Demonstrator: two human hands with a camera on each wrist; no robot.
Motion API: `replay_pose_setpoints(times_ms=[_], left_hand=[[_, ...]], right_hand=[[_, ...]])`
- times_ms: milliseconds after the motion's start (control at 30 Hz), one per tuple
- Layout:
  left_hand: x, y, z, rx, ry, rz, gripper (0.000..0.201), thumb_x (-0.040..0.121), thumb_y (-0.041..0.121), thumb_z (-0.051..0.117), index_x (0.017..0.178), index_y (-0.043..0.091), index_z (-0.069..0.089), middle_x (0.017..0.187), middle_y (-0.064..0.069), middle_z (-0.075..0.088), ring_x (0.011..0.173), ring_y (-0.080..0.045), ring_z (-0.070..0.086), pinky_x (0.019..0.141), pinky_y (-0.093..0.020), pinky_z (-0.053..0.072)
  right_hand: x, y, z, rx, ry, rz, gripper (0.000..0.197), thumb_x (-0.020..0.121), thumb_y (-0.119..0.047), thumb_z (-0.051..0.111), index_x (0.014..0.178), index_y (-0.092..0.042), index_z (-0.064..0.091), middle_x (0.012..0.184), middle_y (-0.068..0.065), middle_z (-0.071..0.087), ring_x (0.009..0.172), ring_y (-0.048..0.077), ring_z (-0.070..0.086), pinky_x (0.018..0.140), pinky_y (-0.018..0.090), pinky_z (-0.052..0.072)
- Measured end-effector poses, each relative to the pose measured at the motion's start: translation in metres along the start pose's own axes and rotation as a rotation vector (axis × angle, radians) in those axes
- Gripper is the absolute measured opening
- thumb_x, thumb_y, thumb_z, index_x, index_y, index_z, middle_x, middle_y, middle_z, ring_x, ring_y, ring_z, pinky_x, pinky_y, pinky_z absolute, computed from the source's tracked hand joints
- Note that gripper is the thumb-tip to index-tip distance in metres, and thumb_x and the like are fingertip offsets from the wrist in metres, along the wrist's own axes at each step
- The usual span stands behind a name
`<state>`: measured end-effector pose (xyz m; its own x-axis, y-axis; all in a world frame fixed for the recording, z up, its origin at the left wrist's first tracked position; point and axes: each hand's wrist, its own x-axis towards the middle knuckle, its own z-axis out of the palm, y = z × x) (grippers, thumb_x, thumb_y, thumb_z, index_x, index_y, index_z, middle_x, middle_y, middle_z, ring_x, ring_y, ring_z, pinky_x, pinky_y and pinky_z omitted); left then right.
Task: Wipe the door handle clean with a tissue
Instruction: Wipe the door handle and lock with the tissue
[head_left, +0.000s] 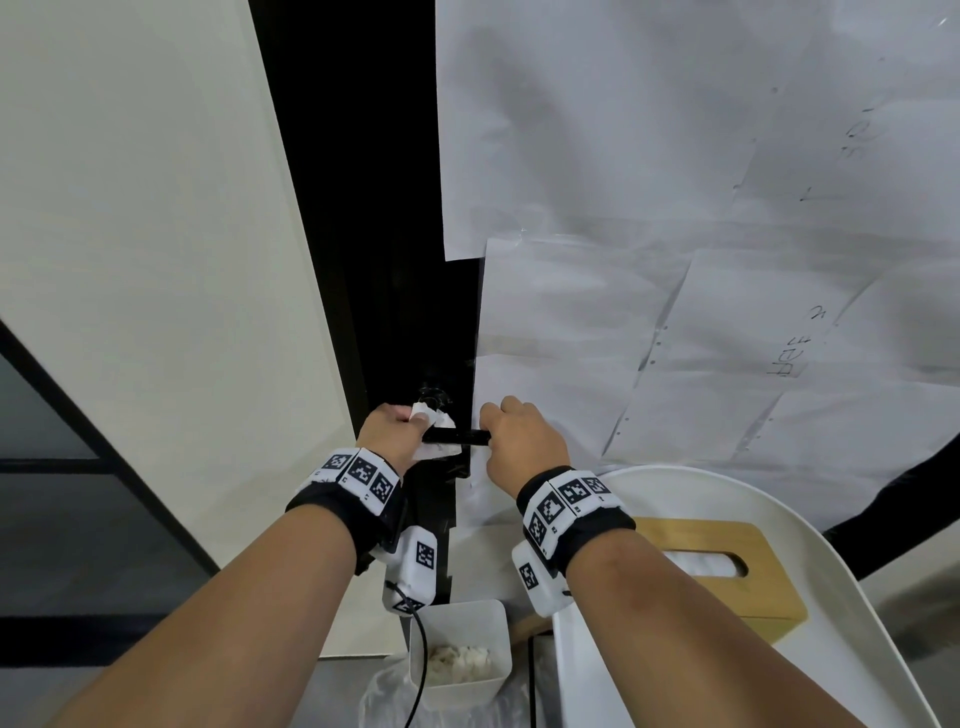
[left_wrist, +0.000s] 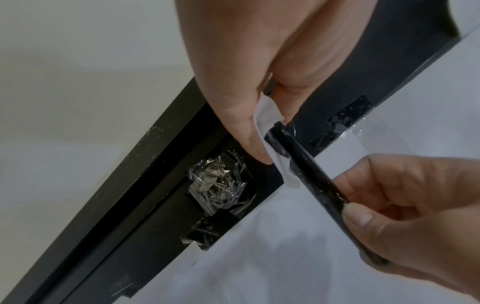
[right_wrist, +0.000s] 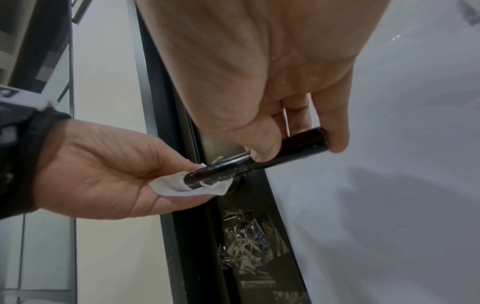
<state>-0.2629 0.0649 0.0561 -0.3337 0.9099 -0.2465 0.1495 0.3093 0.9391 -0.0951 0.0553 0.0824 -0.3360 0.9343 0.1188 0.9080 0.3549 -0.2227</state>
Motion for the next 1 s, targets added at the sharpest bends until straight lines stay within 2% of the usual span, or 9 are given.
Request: replay_pose_setpoints(times_ms=[133, 233, 333, 433, 567, 700, 800, 900, 1000], left_hand=[[-0.012, 0.004, -0.004, -0.024, -0.049, -0.004, 0.014, 0.090, 0.025, 0.058, 0.081, 0.015, 0.064, 0.092, -0.017, 0.069, 0.086, -0.032, 0.068, 0.086, -0.046, 0.056], [-0.015, 0.007, -0.011, 0.214, -0.070, 0.083, 0.025, 0.089, 0.030, 0.057, 0.086, 0.007, 0.065, 0.082, -0.014, 0.066, 0.083, -0.039, 0.065, 0.076, -0.045, 0.054], [-0.019, 0.007, -0.014, 0.422, 0.058, 0.173, 0.016, 0.090, 0.028, 0.058, 0.091, 0.012, 0.061, 0.082, -0.005, 0.064, 0.075, -0.021, 0.058, 0.066, -0.028, 0.041], [-0.025, 0.008, -0.010, 0.479, 0.185, 0.278, 0.015, 0.089, 0.029, 0.059, 0.089, 0.015, 0.065, 0.077, -0.003, 0.067, 0.066, -0.012, 0.056, 0.057, -0.020, 0.037], [-0.025, 0.013, -0.001, 0.464, 0.223, 0.346, 0.021, 0.087, 0.026, 0.056, 0.089, 0.012, 0.072, 0.086, -0.012, 0.066, 0.079, -0.025, 0.063, 0.066, -0.025, 0.043], [-0.024, 0.014, 0.002, 0.621, 0.191, 0.459, 0.021, 0.090, 0.016, 0.058, 0.104, 0.012, 0.073, 0.108, -0.010, 0.061, 0.092, -0.024, 0.063, 0.075, -0.025, 0.048], [-0.023, 0.016, 0.003, 0.746, 0.126, 0.534, 0.024, 0.094, 0.013, 0.053, 0.111, 0.012, 0.070, 0.114, -0.010, 0.057, 0.096, -0.026, 0.062, 0.085, -0.030, 0.052], [-0.017, 0.025, 0.001, 0.914, 0.012, 0.445, 0.030, 0.091, 0.005, 0.054, 0.116, 0.018, 0.066, 0.123, -0.007, 0.051, 0.106, -0.025, 0.057, 0.087, -0.026, 0.047], [-0.017, 0.033, 0.002, 1.036, -0.046, 0.381, 0.036, 0.087, 0.003, 0.055, 0.116, 0.022, 0.063, 0.126, -0.004, 0.046, 0.110, -0.025, 0.054, 0.083, -0.027, 0.044]], right_hand=[[0.000, 0.000, 0.001, 0.007, 0.003, 0.006, 0.026, 0.077, 0.002, 0.046, 0.098, -0.012, 0.050, 0.098, 0.007, 0.050, 0.081, 0.020, 0.035, 0.058, 0.033, 0.036], [0.000, 0.000, 0.002, 0.009, 0.005, 0.009, 0.026, 0.077, 0.002, 0.046, 0.099, -0.012, 0.050, 0.097, 0.007, 0.049, 0.081, 0.020, 0.035, 0.058, 0.033, 0.036], [0.000, 0.001, 0.002, 0.008, 0.009, 0.005, 0.026, 0.077, 0.003, 0.044, 0.098, -0.012, 0.050, 0.097, 0.007, 0.050, 0.080, 0.020, 0.035, 0.057, 0.033, 0.035], [-0.001, 0.000, 0.001, 0.010, 0.007, 0.005, 0.025, 0.078, 0.002, 0.045, 0.098, -0.012, 0.050, 0.098, 0.007, 0.050, 0.081, 0.020, 0.035, 0.058, 0.033, 0.035], [-0.001, 0.000, 0.000, 0.012, 0.008, -0.002, 0.025, 0.079, 0.001, 0.046, 0.100, -0.012, 0.050, 0.100, 0.008, 0.050, 0.088, 0.024, 0.043, 0.059, 0.033, 0.034], [-0.001, -0.001, 0.000, 0.009, 0.010, 0.004, 0.026, 0.078, 0.001, 0.047, 0.100, -0.012, 0.050, 0.100, 0.008, 0.049, 0.087, 0.023, 0.042, 0.059, 0.033, 0.034], [0.000, -0.002, 0.001, 0.002, 0.016, 0.012, 0.027, 0.076, 0.002, 0.046, 0.099, -0.012, 0.049, 0.099, 0.007, 0.049, 0.083, 0.020, 0.036, 0.058, 0.033, 0.035], [0.000, -0.001, 0.002, 0.000, 0.011, 0.011, 0.027, 0.076, 0.002, 0.046, 0.099, -0.012, 0.049, 0.099, 0.007, 0.049, 0.084, 0.021, 0.038, 0.059, 0.033, 0.036], [-0.001, 0.000, 0.002, 0.013, 0.011, 0.005, 0.026, 0.079, 0.000, 0.047, 0.100, -0.013, 0.050, 0.100, 0.007, 0.049, 0.087, 0.023, 0.042, 0.059, 0.033, 0.035]])
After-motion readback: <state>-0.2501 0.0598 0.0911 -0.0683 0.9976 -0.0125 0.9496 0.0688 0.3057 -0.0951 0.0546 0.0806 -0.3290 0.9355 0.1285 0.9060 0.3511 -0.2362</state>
